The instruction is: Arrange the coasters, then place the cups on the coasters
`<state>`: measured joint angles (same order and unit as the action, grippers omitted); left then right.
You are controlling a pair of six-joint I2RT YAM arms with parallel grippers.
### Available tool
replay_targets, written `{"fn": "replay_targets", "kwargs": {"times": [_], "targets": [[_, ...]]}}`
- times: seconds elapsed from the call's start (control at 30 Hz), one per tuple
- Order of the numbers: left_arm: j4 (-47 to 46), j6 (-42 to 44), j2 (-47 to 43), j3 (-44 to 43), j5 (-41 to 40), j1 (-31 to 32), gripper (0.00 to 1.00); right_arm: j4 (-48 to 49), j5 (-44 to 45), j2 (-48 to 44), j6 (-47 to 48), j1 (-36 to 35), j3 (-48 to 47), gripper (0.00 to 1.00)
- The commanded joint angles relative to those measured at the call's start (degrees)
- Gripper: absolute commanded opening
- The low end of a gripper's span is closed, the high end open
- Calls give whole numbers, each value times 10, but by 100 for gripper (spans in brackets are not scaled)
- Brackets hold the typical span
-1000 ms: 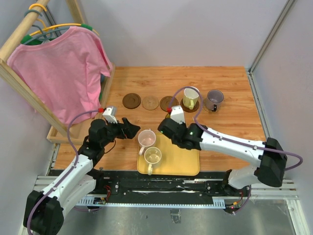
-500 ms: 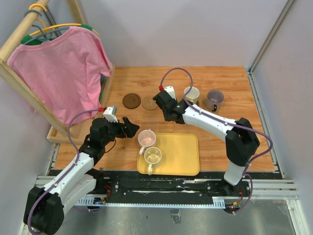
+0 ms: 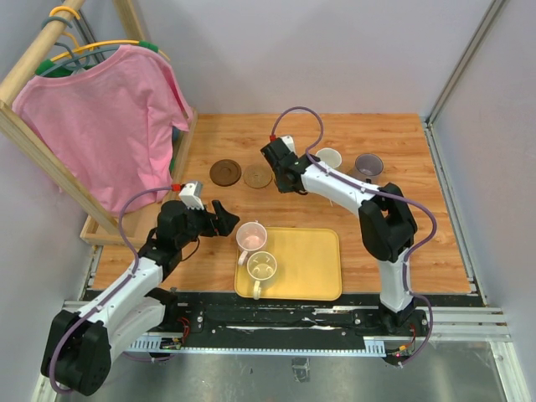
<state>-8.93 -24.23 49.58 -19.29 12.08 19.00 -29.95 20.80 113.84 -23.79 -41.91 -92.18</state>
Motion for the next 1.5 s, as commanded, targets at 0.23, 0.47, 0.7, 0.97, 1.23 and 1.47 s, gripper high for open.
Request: {"fn": "replay_targets", "kwargs": {"times": [0.23, 0.47, 0.7, 0.97, 1.23, 1.47], "targets": [[-22, 7, 14, -15, 11, 5, 97, 7, -12, 39, -46, 42, -50, 1], [-19, 7, 12, -16, 11, 5, 97, 12, -24, 52, -69, 50, -53, 1], [-20, 8, 13, -14, 12, 5, 97, 16, -32, 60, -79, 53, -57, 1], [-22, 8, 17, -14, 14, 5, 97, 15, -40, 68, -85, 54, -57, 1], [-23, 6, 17, -13, 16, 5, 97, -2, -21, 61, -94, 55, -53, 1], [-23, 5, 13, -11, 17, 4, 97, -9, -11, 56, -99, 55, -52, 1]]}}
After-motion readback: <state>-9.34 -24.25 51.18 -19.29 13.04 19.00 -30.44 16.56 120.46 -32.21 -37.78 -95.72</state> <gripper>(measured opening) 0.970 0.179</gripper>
